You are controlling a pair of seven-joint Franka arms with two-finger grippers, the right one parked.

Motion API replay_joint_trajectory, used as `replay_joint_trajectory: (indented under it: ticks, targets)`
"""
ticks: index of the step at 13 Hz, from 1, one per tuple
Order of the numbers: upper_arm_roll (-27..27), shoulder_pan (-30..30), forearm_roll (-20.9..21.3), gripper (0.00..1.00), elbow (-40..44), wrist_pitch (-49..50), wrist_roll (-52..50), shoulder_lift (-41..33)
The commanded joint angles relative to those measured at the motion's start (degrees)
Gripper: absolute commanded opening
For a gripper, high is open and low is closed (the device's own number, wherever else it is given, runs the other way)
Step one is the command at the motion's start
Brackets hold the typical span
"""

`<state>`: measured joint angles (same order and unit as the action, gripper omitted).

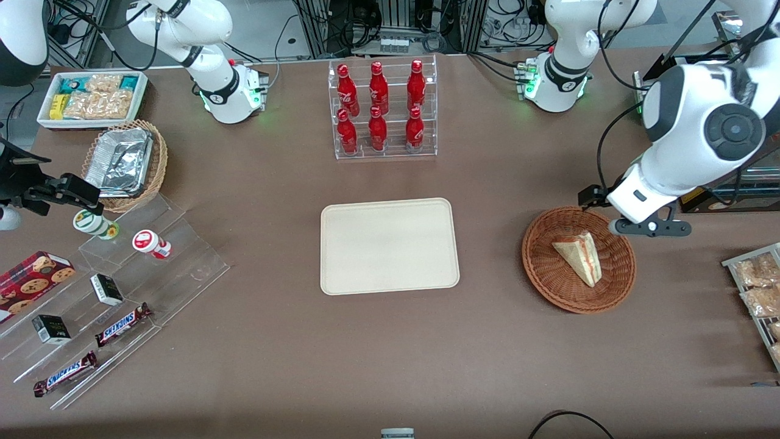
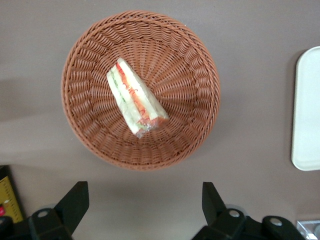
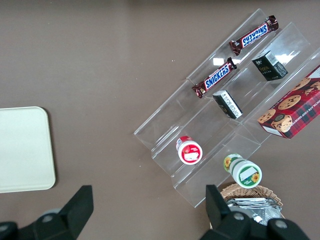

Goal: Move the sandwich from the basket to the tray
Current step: 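Move the left gripper over the wrapped sandwich in the wicker basket, then lower the left gripper and close it on the wrapped sandwich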

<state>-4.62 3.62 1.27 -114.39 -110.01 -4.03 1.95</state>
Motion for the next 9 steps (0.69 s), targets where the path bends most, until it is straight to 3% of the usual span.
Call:
replay_joint_trajectory:
  ticks: [1, 6, 9]
  targets:
    - [0.58, 0.42, 0.31, 1.00, -6.35, -8.08, -0.37, -0.89]
    - [0.67, -1.16, 0.31, 1.00, -10.24, -16.81, -1.94, 2.27]
    - [0.67, -1.16, 0.40, 1.00, -10.33, -19.70, -9.13, 3.76]
